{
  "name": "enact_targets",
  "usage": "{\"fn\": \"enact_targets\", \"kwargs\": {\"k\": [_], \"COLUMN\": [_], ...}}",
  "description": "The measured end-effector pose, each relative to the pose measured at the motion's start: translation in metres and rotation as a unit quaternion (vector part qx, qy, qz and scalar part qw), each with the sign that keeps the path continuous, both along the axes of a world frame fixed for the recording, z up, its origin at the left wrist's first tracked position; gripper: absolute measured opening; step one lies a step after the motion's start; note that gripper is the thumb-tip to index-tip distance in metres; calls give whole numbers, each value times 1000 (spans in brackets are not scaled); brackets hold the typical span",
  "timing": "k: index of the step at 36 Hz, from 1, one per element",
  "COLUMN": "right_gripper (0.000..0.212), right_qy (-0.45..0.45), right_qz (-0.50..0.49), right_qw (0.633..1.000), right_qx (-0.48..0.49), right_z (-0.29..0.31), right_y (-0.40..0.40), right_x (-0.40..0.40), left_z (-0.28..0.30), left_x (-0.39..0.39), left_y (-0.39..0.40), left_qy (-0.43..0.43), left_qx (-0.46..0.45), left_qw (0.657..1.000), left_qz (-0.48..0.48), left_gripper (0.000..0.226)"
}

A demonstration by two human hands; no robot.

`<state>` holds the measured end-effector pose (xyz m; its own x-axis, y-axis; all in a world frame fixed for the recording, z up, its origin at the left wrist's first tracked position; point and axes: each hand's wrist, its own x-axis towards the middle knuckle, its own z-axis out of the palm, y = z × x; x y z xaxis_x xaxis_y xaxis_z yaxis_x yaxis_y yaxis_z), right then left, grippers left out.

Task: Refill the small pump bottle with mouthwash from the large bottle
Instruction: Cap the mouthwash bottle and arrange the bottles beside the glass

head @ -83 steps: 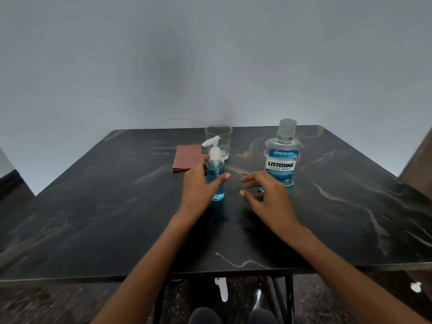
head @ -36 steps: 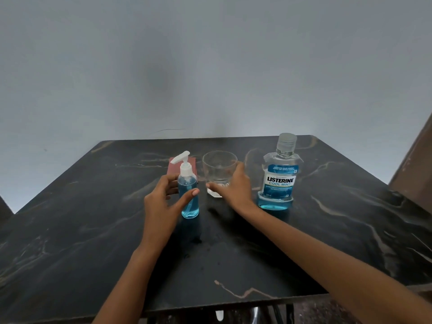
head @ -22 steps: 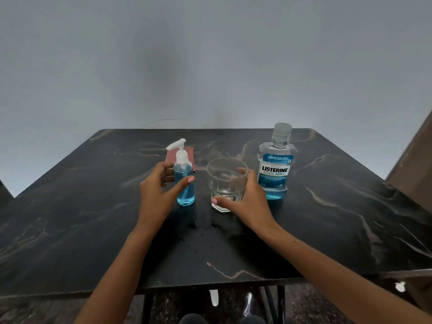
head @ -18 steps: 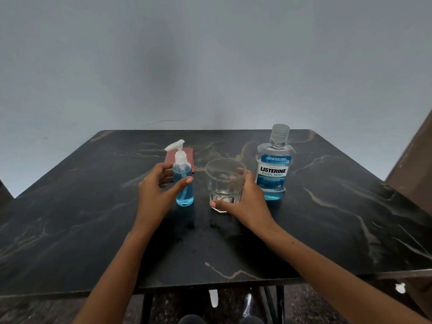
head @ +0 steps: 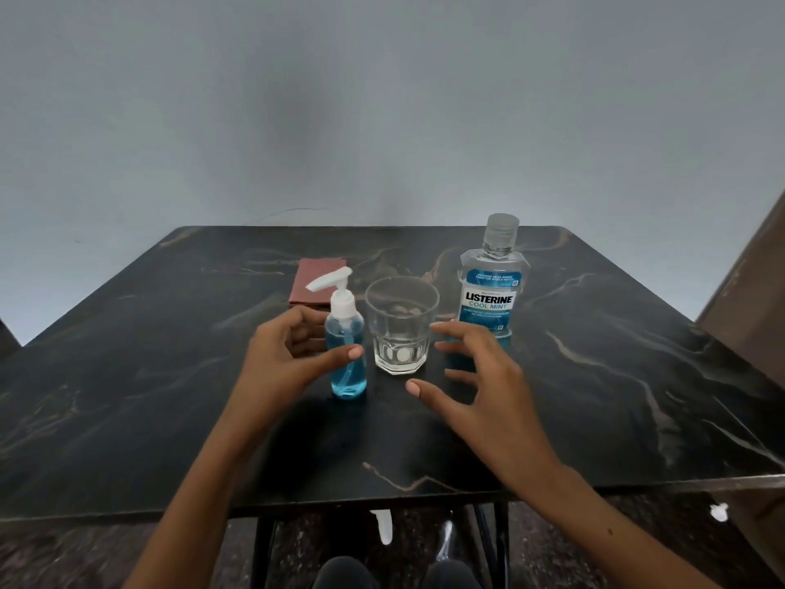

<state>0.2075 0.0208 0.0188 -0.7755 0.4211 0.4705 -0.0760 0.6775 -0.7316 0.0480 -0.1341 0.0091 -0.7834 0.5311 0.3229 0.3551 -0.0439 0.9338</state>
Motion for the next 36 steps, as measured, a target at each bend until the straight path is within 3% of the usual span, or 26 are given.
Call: {"fn": "enact_targets", "kwargs": {"k": [3,8,15,19,22,27,31,36], "right_gripper": [48,52,45,46,49,44,45,67], "right_qy": [15,36,62,73,80,81,78,59], "right_qz": [37,64,58,44,14,-25,-44,5], "right_qw": [999,997,995,996,997,996,996,998], "right_qx": [-9,-32,-51,-40,-8,16,16,-5], "right_z": [2,5,5,6,7,7,5,6], "right_y": [-5,-5,3,7,15,35,45,50], "right_x": [1,-2,-4,-4,-3,-2,-6,-10], "left_z": [0,-3,-8,-4,-4,-9,-11,-11], "left_x": [16,36,52,53,47,26,12,7], "left_y": [7,22,45,44,37,35,47,56], "left_qy": [3,7,43,114,157,127,78,42], "left_qx": [-3,9,-4,-23,-29,-43,-92,-97], "left_qw": [1000,1000,999,993,985,980,991,994], "left_qz": [-16,-23,-1,12,72,146,63,-26], "left_gripper": [58,60,31,40,46,71,87,97]}}
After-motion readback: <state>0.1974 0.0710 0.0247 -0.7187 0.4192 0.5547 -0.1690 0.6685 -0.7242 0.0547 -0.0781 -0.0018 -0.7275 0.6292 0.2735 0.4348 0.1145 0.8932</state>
